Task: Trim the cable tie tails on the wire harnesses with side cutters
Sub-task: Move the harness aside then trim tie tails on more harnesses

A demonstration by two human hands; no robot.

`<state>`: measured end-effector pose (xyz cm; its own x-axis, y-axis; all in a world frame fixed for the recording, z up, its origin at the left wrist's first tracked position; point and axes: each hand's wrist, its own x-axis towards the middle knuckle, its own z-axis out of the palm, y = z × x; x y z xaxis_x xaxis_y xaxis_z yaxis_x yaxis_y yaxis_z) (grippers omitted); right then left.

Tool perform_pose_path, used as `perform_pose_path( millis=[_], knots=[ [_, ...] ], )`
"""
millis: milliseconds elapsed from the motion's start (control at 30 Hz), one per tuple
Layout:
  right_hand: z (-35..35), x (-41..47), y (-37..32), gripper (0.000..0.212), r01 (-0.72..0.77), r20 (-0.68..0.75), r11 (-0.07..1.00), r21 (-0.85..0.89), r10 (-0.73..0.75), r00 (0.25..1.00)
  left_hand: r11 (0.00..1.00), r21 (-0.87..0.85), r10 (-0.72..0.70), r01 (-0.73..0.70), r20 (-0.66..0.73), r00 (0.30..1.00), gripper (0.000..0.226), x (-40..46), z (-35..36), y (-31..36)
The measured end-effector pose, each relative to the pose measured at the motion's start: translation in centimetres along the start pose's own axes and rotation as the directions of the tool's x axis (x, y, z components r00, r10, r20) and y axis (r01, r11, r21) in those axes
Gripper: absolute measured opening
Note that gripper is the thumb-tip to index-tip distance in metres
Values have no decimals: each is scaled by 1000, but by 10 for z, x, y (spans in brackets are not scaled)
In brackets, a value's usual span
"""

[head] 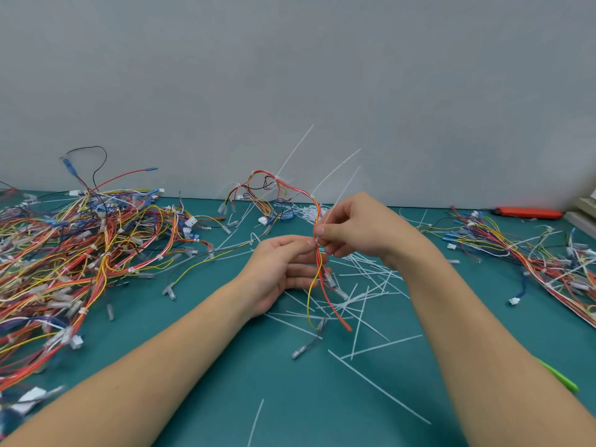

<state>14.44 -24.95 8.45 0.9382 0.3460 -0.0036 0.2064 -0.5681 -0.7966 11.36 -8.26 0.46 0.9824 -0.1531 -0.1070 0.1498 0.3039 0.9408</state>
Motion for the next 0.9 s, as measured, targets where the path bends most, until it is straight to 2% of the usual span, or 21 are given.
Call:
perform_pose_path(
  millis=[233,333,467,600,700,800,867,900],
  knots=[
    [8,1,-3,10,3,-20,989,-150,-6,1000,999,29,-16,15,26,1000,16,2,-2,-2],
    [13,1,-5,12,8,-51,975,-221,-20,999,999,31,-18,17,32,999,30,3,-1,-1],
    [20,1,-11,20,55,-98,923,-382,-100,990,997,83,2,-2,-2,1000,12,4,-2,1],
    [22,-1,-16,23,84,-137,913,-399,-150,979,980,192,65,-54,-54,996,16,2,0,13],
    [17,-3,-20,19,121,-100,902,-415,-177,979,955,279,117,-95,-64,991,17,-3,4,22],
    [8,-6,-21,19,139,-84,939,-313,-174,981,941,322,125,-100,-57,991,21,-7,9,34],
    [1,-8,-20,23,154,-60,985,-76,-158,986,943,315,126,-105,-47,991,20,-10,9,46],
    [-4,-9,-20,32,143,-44,986,82,-140,989,946,302,140,-119,-50,989,19,-11,9,53]
  ],
)
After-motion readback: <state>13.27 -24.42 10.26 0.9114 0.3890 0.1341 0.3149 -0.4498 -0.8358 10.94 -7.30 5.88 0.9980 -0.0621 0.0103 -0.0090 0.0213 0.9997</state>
